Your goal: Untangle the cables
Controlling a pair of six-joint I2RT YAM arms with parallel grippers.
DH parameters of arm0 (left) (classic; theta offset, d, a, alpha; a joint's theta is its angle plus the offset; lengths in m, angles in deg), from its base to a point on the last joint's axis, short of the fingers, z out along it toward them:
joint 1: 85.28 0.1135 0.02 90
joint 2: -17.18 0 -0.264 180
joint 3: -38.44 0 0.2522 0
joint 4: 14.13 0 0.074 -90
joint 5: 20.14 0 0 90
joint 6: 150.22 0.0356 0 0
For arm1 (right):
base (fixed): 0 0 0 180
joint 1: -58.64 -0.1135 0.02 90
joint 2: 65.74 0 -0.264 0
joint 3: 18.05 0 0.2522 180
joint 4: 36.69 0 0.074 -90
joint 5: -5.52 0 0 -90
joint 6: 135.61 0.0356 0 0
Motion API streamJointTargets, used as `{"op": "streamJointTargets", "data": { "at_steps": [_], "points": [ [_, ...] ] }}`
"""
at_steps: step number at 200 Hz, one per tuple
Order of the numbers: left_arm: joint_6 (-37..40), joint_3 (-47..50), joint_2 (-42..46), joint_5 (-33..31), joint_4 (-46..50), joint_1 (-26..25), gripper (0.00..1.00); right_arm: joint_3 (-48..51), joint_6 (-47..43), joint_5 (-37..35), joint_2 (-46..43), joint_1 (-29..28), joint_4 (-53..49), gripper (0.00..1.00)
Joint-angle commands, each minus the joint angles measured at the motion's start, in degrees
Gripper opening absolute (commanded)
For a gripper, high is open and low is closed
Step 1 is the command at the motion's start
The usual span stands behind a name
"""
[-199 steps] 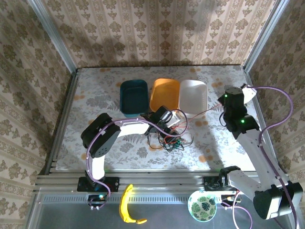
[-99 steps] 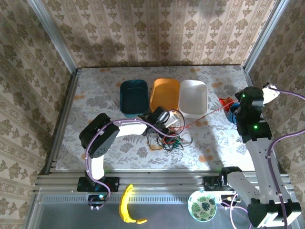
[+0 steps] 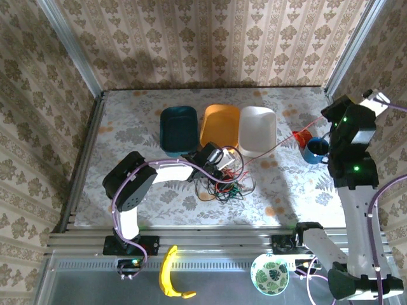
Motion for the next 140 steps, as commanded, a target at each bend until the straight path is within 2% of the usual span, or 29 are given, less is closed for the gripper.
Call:
{"op": "streamJointTargets", "data": {
  "at_steps": [1, 24, 62, 140],
  "points": [
    [1.65, 3.99, -2.15, -4.44, 9.65, 1.06, 1.0, -3.79, -3.18, 12.78, 1.51, 0.48, 5.73, 0.0],
    [0.8, 4.7, -2.01, -3.92, 8.88, 1.4, 1.0, -9.64, -0.7, 19.11, 5.57, 0.47, 6.45, 0.0],
    [0.12, 6.01, -1.6, -3.39, 7.66, 2.04, 1.0, -19.66, 0.58, 25.25, 12.78, 0.47, 7.07, 0.0],
    [0.21, 7.02, -1.56, -2.94, 6.97, 2.91, 1.0, -39.02, 1.15, 31.96, 25.81, 0.49, 4.98, 0.0]
  ]
}}
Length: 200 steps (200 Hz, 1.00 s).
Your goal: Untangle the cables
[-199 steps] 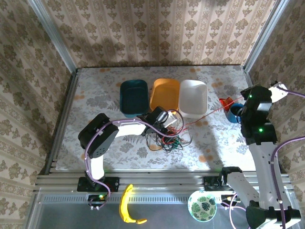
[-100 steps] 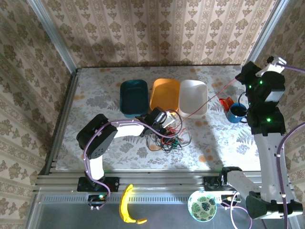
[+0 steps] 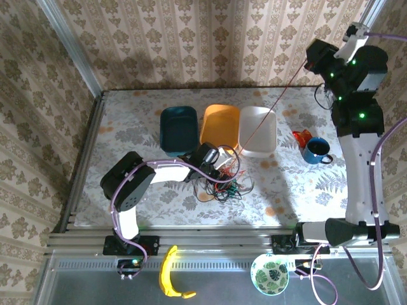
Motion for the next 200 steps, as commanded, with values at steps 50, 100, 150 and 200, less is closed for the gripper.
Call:
{"op": "streamJointTargets", "data": {
  "at_steps": [50, 100, 150, 200],
  "points": [
    [1.54, 4.55, -2.09, -4.54, 10.47, 1.24, 1.0, -22.59, -1.37, 1.97, 10.23, 0.55, 1.52, 0.0],
    [1.55, 5.4, -1.63, -5.7, 10.19, 1.3, 1.0, -38.98, -3.52, 0.73, 18.07, 0.55, -0.59, 0.0],
    [0.39, 6.92, -0.99, -6.32, 8.71, 1.25, 1.0, -47.25, -3.26, -1.07, 22.17, 0.64, 1.59, 0.0],
    [-0.43, 7.12, -1.64, -7.5, 8.35, 1.29, 1.0, -47.31, -5.33, -4.16, 20.89, 0.64, 9.38, 0.0]
  ]
}}
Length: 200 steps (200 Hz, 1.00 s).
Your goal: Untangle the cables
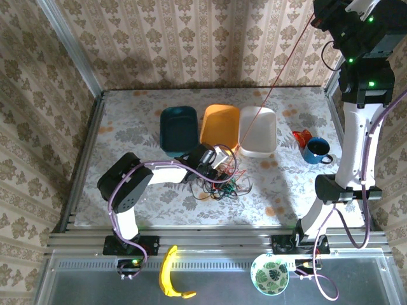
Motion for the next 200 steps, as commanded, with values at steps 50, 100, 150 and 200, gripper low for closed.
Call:
{"op": "streamJointTargets", "data": {
  "at_steps": [50, 100, 150, 200],
  "points": [
    [1.26, 3.62, -3.72, -7.0, 13.38, 0.68, 1.0, -4.91, -9.35, -12.5, -5.19, 2.2, 15.9, 0.0],
    [1.01, 3.71, -3.62, -6.63, 13.08, 0.66, 1.0, 2.67, -13.49, -17.41, -11.34, 4.45, 18.9, 0.0],
    [0.84, 2.71, -2.48, -5.78, 13.14, 0.54, 1.0, 5.72, -8.46, -8.55, -11.01, 4.83, 15.03, 0.0],
    [0.4, 0.59, -0.65, -3.04, 13.8, 0.69, 1.0, 4.41, -7.13, -4.47, -7.7, 4.88, 1.27, 0.0]
  ]
}}
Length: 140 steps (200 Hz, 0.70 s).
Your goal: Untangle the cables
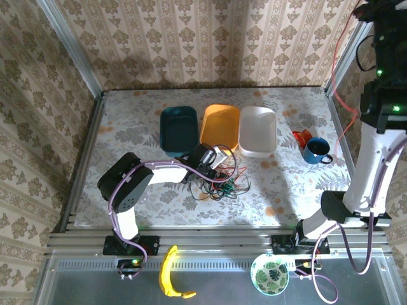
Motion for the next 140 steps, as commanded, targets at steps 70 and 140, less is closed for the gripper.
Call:
{"op": "streamJointTargets", "data": {
  "at_steps": [70, 140],
  "points": [
    [0.23, 1.97, -0.43, -1.57, 10.83, 0.68, 1.0, -0.14, 4.77, 7.33, 5.51, -0.48, -7.67, 0.0],
    [0.23, 1.99, -0.52, -1.73, 10.23, 0.7, 1.0, 6.05, 4.39, 10.37, 8.16, -5.17, -6.99, 0.0]
  ]
}}
